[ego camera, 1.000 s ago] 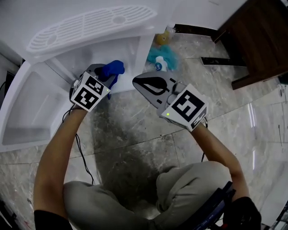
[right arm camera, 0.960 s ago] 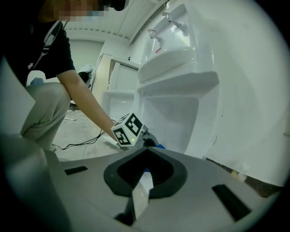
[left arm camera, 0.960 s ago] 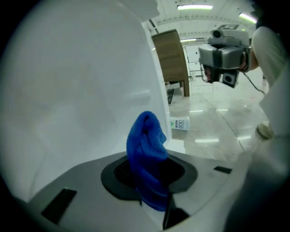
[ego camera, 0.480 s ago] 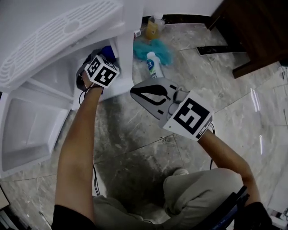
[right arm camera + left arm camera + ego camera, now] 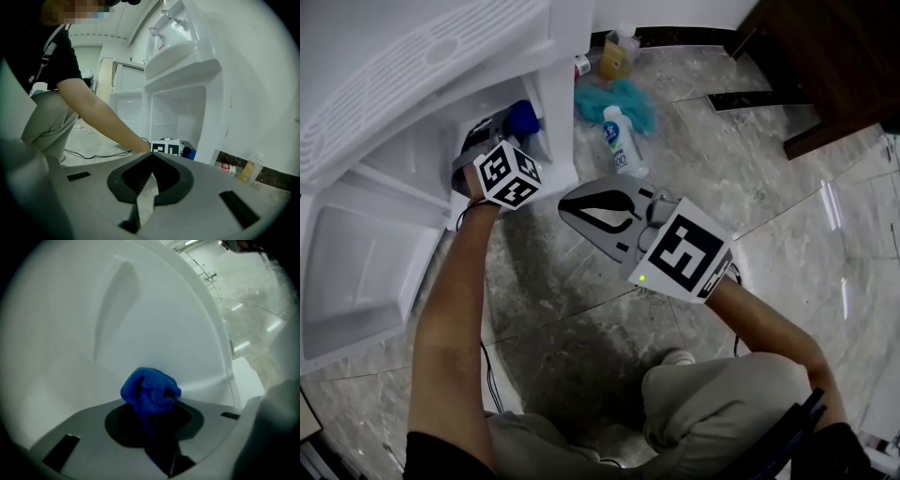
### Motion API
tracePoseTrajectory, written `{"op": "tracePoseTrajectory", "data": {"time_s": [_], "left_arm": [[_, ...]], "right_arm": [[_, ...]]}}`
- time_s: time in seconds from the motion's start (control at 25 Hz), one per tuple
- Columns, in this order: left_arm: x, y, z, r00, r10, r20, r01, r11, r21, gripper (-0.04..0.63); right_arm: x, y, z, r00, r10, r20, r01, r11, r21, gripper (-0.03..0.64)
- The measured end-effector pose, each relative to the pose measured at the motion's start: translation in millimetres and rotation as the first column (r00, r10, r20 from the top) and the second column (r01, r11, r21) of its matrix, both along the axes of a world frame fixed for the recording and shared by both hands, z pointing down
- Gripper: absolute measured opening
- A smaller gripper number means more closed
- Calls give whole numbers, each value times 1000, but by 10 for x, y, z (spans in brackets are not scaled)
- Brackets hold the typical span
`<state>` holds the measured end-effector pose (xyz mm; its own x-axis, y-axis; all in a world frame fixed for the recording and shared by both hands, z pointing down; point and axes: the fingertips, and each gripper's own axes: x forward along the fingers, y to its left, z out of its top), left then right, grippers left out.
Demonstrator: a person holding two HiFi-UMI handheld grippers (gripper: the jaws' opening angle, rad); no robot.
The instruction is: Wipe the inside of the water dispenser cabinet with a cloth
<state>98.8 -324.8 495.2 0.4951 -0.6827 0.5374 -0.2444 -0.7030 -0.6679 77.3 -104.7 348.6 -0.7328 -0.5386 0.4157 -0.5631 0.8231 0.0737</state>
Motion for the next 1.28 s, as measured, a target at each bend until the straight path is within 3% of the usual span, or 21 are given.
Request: {"op": "tracePoseTrajectory", "data": {"time_s": [0.36,0.56,0.64,0.72,0.76,0.84,0.92,1.0,1.04,1.08,1.28], "left_arm": [[-4,-454,21,988,-143,52,146,988,-59,100],[16,-285,-107,979,-151,-138,140,987,-84,100],[28,-184,-281,956,-131,-264,117,991,-67,100],[-18,-84,-559,890,-123,-439,107,992,-61,100],[-52,-33,-740,837,-124,-533,107,992,-64,100],[-89,76,-1096,696,-140,-704,99,990,-99,101],[-112,162,-1384,557,-144,-818,79,990,-121,100],[-151,230,-1716,448,-95,-889,53,995,-80,101],[-161,253,-1899,410,-60,-910,49,998,-43,101],[-158,257,-2064,388,-28,-921,57,998,-6,101],[-134,129,-2395,355,22,-935,102,993,62,101]], "right_arm": [[-60,41,6,1000,-9,9,9,1000,-10,-2],[-94,58,12,998,-10,57,11,1000,-10,-2],[-133,46,31,996,-8,85,9,1000,-8,-2],[-210,42,51,995,-14,104,15,1000,-15,-2],[-254,47,52,994,-20,111,22,1000,-18,-2],[-313,71,40,992,-32,124,35,999,-23,-2],[-344,86,23,991,-37,132,41,999,-26,-2],[-384,86,22,989,-38,143,42,999,-24,-2],[-396,92,28,989,-38,145,42,999,-29,-2],[-395,97,36,989,-37,144,43,998,-36,-2],[-291,133,84,991,-22,131,29,998,-54,-2]]}}
